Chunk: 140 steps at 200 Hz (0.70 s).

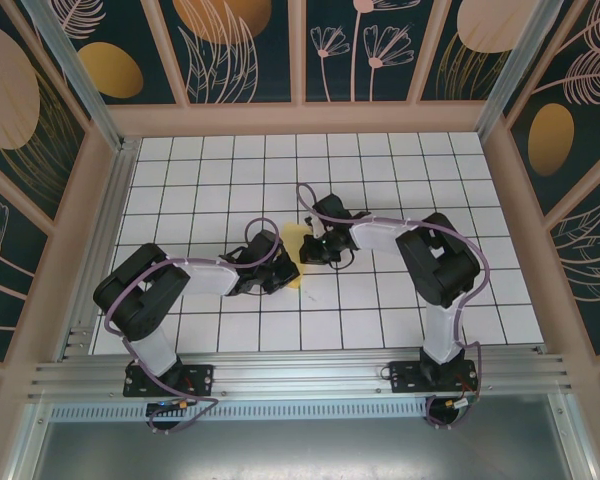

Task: Fold a paper plane with a square sheet of paper (pick it up from the middle)
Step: Fold the triangle a second time at the center of the table.

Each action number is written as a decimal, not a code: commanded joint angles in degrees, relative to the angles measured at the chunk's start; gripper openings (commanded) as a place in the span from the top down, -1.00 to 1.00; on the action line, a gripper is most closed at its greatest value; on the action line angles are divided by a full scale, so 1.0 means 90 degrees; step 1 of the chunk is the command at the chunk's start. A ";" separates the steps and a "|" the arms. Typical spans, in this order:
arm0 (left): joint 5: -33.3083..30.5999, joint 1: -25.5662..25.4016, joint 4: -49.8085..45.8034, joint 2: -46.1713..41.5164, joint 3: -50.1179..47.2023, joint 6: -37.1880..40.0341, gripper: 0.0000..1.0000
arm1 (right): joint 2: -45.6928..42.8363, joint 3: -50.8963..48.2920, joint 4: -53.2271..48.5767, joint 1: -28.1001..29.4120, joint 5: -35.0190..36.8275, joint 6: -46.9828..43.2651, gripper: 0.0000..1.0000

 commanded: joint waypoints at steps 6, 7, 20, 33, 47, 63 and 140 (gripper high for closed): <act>0.0086 -0.0073 -0.0499 0.0075 -0.0087 0.0228 0.87 | 0.0329 0.0053 -0.0326 -0.0028 0.0355 0.0090 0.88; 0.0096 -0.0078 -0.0497 0.0071 -0.0082 0.0242 0.87 | 0.0332 0.0052 -0.0333 -0.0028 0.0370 0.0095 0.88; 0.0179 -0.0121 -0.0537 -0.0015 -0.0067 0.0316 0.86 | 0.0400 0.0074 -0.0408 -0.0028 0.0474 0.0118 0.88; 0.0292 -0.0170 -0.0533 -0.0041 -0.0106 0.0353 0.86 | 0.0458 0.0090 -0.0472 -0.0028 0.0573 0.0159 0.88; 0.0321 -0.0240 -0.0585 -0.0249 -0.0158 0.0347 0.86 | 0.0533 0.0124 -0.0524 -0.0028 0.0627 0.0196 0.88; 0.0316 -0.0314 -0.0648 -0.0296 -0.0203 0.0325 0.86 | 0.0601 0.0139 -0.0537 -0.0029 0.0675 0.0227 0.88; 0.0282 -0.0449 -0.0890 -0.0267 -0.0044 0.0438 0.85 | 0.0584 0.0122 -0.0546 0.0000 0.0716 0.0238 0.89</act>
